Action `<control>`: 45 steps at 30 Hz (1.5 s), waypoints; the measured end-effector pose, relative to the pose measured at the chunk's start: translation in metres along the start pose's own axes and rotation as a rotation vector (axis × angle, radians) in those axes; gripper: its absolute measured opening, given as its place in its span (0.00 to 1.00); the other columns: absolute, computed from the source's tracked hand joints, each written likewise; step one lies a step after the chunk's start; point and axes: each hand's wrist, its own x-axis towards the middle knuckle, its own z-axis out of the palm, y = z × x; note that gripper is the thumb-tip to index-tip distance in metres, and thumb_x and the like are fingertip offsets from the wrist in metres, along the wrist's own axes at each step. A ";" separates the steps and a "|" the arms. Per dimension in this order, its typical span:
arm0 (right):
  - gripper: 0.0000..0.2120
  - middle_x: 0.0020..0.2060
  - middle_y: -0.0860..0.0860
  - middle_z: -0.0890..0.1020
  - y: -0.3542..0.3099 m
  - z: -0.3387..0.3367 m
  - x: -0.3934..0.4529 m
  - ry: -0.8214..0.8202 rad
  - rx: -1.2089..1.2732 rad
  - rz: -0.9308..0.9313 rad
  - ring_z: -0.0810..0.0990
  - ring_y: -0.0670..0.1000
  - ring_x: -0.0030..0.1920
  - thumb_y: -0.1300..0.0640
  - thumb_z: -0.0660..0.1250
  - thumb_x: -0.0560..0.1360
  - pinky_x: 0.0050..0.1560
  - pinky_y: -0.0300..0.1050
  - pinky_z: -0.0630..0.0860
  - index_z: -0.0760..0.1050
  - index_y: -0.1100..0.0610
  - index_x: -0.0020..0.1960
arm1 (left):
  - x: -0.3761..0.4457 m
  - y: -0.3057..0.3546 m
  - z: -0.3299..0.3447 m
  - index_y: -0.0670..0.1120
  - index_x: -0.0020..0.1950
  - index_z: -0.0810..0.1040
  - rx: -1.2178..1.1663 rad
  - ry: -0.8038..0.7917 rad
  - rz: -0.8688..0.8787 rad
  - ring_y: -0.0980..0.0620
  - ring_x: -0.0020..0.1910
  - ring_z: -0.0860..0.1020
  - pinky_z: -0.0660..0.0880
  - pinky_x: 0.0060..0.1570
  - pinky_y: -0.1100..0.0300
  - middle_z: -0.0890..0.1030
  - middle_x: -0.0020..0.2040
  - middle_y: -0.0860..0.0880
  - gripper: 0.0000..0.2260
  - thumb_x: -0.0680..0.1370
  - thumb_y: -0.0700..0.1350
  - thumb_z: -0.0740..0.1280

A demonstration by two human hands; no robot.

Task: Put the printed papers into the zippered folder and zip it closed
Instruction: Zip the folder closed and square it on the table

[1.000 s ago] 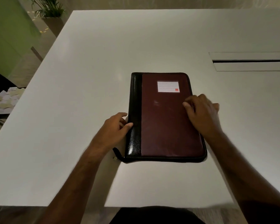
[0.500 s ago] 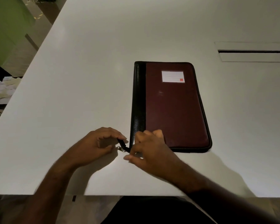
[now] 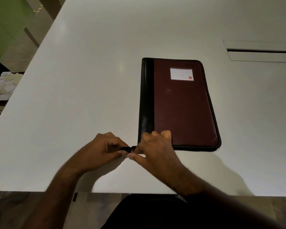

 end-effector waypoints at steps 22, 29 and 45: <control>0.11 0.36 0.45 0.80 0.022 0.001 -0.017 0.077 0.027 0.193 0.77 0.49 0.41 0.48 0.69 0.74 0.51 0.55 0.68 0.82 0.49 0.35 | 0.007 0.004 -0.002 0.56 0.50 0.86 -0.003 0.061 0.008 0.54 0.50 0.79 0.76 0.49 0.57 0.84 0.45 0.59 0.06 0.79 0.44 0.73; 0.10 0.34 0.46 0.80 0.044 -0.005 -0.033 0.085 0.039 0.291 0.78 0.51 0.38 0.51 0.74 0.68 0.50 0.55 0.69 0.80 0.50 0.30 | 0.007 0.005 0.001 0.57 0.48 0.85 -0.002 0.089 -0.025 0.54 0.51 0.79 0.74 0.49 0.60 0.83 0.46 0.59 0.07 0.80 0.44 0.73; 0.10 0.45 0.43 0.82 0.104 -0.032 -0.079 0.048 0.033 0.481 0.79 0.47 0.50 0.44 0.70 0.78 0.58 0.49 0.61 0.85 0.47 0.42 | 0.008 0.001 0.004 0.60 0.51 0.85 -0.043 0.105 -0.098 0.57 0.52 0.82 0.76 0.50 0.57 0.85 0.50 0.59 0.10 0.79 0.43 0.73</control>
